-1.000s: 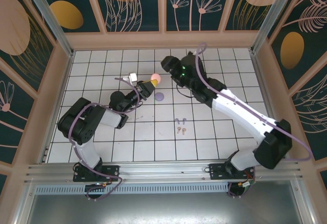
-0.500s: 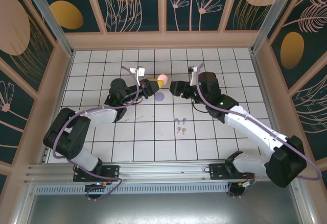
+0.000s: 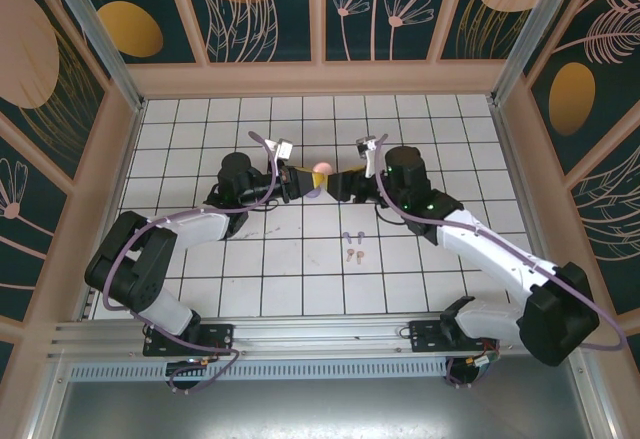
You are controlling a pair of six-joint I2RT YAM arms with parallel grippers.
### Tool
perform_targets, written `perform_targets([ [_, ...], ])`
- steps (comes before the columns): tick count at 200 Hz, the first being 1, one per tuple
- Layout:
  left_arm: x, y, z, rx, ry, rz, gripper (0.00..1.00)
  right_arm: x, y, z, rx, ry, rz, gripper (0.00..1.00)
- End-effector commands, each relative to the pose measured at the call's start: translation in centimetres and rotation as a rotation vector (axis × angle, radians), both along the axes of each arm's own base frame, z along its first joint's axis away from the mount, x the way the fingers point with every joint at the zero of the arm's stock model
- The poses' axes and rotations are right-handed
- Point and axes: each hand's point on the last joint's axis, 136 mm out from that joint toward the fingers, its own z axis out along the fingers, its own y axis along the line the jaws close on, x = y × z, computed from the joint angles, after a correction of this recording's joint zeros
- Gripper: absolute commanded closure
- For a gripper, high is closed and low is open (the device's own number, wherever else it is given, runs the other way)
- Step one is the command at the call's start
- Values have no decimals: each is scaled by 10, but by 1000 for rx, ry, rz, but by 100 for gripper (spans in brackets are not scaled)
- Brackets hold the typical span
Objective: Insert wireless bluetooth earbuds into charging case
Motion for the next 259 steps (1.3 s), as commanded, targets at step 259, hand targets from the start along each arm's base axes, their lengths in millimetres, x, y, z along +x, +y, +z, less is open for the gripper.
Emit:
perform_targets([
  [259, -4, 20, 43, -74, -200, 125, 100, -3, -72, -72, -79, 347, -396, 46],
])
